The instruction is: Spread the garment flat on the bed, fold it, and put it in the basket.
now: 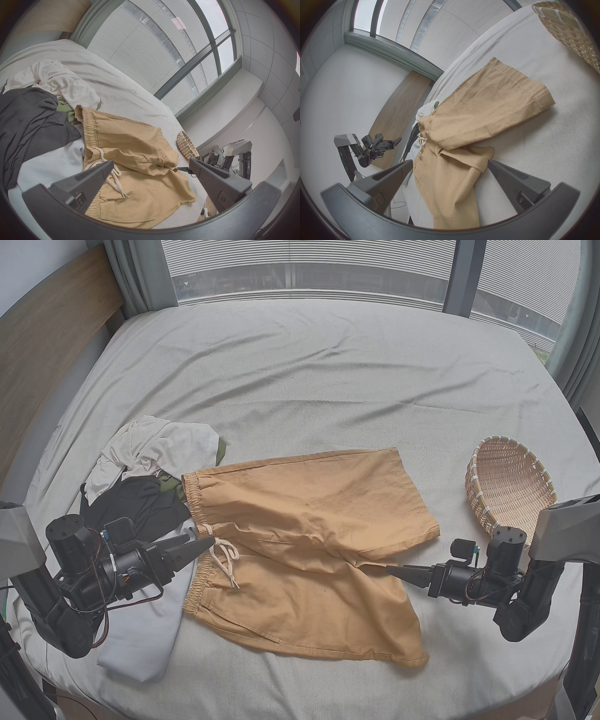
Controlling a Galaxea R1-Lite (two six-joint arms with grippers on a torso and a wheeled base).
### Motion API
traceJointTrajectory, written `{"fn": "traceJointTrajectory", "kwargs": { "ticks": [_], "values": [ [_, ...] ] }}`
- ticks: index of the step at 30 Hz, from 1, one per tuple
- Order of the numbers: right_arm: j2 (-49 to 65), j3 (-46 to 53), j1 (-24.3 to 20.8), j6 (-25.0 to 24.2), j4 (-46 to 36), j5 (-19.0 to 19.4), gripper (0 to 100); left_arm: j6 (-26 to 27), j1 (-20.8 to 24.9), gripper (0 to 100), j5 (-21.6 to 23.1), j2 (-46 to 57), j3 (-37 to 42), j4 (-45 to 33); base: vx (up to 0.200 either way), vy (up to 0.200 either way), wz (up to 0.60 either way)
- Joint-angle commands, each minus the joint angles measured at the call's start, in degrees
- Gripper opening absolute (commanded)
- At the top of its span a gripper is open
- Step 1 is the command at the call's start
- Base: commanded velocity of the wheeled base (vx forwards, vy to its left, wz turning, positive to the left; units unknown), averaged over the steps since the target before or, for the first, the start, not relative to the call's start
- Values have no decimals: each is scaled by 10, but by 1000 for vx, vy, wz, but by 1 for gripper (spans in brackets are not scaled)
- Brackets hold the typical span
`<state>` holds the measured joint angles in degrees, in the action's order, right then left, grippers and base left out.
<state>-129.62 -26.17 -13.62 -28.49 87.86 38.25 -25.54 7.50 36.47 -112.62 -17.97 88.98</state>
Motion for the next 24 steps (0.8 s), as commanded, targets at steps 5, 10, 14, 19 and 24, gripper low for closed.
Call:
{"fn": "traceJointTrajectory", "kwargs": {
  "ticks": [5,10,14,19,24],
  "values": [
    [-31,-12,-7,11,0,1,0,0,0,100,0,5,0,1,0,0,0],
    [-50,-21,-12,12,2,1,0,0,1,100,0,5,0,1,0,0,0],
    [-48,-21,-11,12,3,1,0,0,1,100,0,5,0,1,0,0,0],
    [21,21,-15,12,3,0,0,0,1,100,0,6,0,1,0,0,0],
    [74,67,-48,11,3,-6,0,0,1,100,0,6,-1,1,0,0,0]
  ]
}}
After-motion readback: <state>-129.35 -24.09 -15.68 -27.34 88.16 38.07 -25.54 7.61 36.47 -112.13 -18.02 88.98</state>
